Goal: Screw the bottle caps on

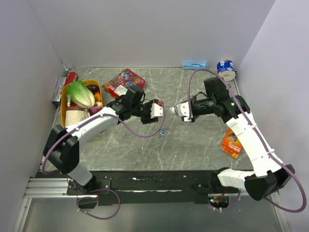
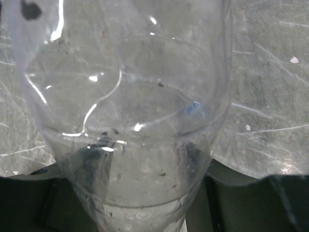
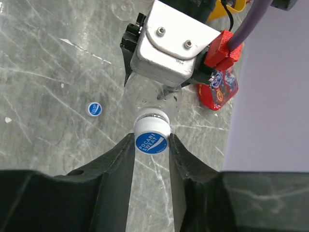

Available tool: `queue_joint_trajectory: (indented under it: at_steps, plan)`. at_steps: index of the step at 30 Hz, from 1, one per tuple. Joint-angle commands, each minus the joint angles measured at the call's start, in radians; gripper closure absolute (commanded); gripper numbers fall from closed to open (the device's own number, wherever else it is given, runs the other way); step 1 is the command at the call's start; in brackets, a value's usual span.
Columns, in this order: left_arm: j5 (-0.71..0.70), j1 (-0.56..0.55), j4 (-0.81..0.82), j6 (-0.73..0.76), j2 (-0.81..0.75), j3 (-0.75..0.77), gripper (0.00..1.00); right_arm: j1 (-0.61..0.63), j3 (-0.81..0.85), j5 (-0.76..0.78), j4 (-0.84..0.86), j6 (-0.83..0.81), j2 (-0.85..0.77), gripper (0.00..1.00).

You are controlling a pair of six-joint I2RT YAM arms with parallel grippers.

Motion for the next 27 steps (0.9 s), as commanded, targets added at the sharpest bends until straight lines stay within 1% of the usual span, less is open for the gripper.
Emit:
queue_joint_trajectory:
  at_steps: [1, 2, 3, 4, 5, 6, 7, 9, 10, 11, 12, 13, 14, 15, 16, 17, 18, 20, 21, 22, 23, 24, 26, 27]
  plan:
    - [0.035, 0.003, 0.114, -0.038, -0.027, 0.004, 0.99, 0.025, 0.03, 0.037, 0.08, 0.18, 0.029, 0.74]
    - [0.021, 0.003, 0.141, -0.049, -0.031, -0.004, 0.99, 0.027, 0.043, 0.063, 0.101, 0.257, 0.062, 0.77]
    - [-0.026, 0.0, 0.218, -0.083, -0.039, -0.031, 0.99, 0.027, 0.1, 0.073, 0.113, 0.35, 0.093, 0.83]
    - [-0.056, -0.004, 0.275, -0.107, -0.047, -0.048, 0.99, 0.025, 0.143, 0.071, 0.085, 0.517, 0.128, 0.85]
    - [-0.082, -0.011, 0.325, -0.136, -0.053, -0.067, 0.99, 0.025, 0.187, 0.076, 0.057, 0.596, 0.203, 0.88]
    - [-0.12, -0.024, 0.368, -0.149, -0.065, -0.099, 0.99, 0.024, 0.267, 0.077, 0.032, 0.676, 0.24, 0.91]
    - [-0.204, -0.035, 0.464, -0.163, -0.068, -0.113, 0.99, 0.021, 0.304, 0.073, -0.027, 0.815, 0.277, 0.93]
    - [-0.302, -0.066, 0.534, -0.184, -0.065, -0.131, 0.99, 0.021, 0.362, 0.088, -0.051, 0.981, 0.365, 0.96]
    - [-0.403, -0.075, 0.597, -0.19, -0.061, -0.136, 0.99, 0.016, 0.382, 0.073, -0.075, 1.123, 0.395, 0.97]
    - [-0.457, -0.095, 0.635, -0.199, -0.051, -0.139, 0.99, 0.001, 0.402, 0.058, -0.136, 1.211, 0.465, 0.97]
    - [-0.505, -0.103, 0.661, -0.195, -0.045, -0.141, 0.99, -0.013, 0.416, 0.021, -0.162, 1.297, 0.504, 0.97]
    - [-0.565, -0.107, 0.698, -0.189, -0.038, -0.139, 0.99, -0.033, 0.372, -0.121, -0.15, 1.494, 0.52, 0.96]
    - [-0.615, -0.116, 0.714, -0.181, -0.021, -0.139, 0.99, -0.074, 0.31, -0.184, -0.079, 1.611, 0.524, 0.95]
    - [-0.643, -0.117, 0.717, -0.176, -0.013, -0.13, 0.99, -0.076, 0.244, -0.249, -0.072, 1.67, 0.532, 0.87]
    - [-0.662, -0.117, 0.715, -0.17, -0.005, -0.125, 0.99, -0.076, 0.238, -0.312, -0.08, 1.675, 0.544, 0.78]
    - [-0.686, -0.117, 0.691, -0.154, 0.011, -0.119, 0.99, -0.103, 0.234, -0.37, -0.046, 1.686, 0.561, 0.65]
    - [-0.691, -0.115, 0.673, -0.147, 0.018, -0.112, 0.99, -0.126, 0.237, -0.416, -0.016, 1.743, 0.566, 0.46]
    - [-0.686, -0.115, 0.611, -0.135, 0.019, -0.108, 0.99, -0.18, 0.281, -0.505, 0.046, 1.819, 0.583, 0.37]
    - [-0.682, -0.116, 0.593, -0.14, 0.016, -0.116, 0.99, -0.249, 0.331, -0.527, 0.148, 1.86, 0.584, 0.26]
    - [-0.67, -0.117, 0.573, -0.141, 0.013, -0.119, 0.99, -0.281, 0.365, -0.539, 0.167, 1.852, 0.586, 0.23]
    - [-0.644, -0.115, 0.553, -0.153, 0.002, -0.128, 0.99, -0.316, 0.408, -0.515, 0.155, 1.812, 0.59, 0.22]
    - [-0.618, -0.116, 0.509, -0.16, -0.002, -0.131, 0.99, -0.365, 0.494, -0.481, 0.096, 1.687, 0.587, 0.18]
    - [-0.57, -0.115, 0.458, -0.175, -0.013, -0.133, 0.99, -0.381, 0.576, -0.418, -0.013, 1.489, 0.567, 0.16]
    - [-0.501, -0.113, 0.398, -0.179, -0.018, -0.128, 0.99, -0.381, 0.649, -0.344, -0.087, 1.172, 0.557, 0.16]
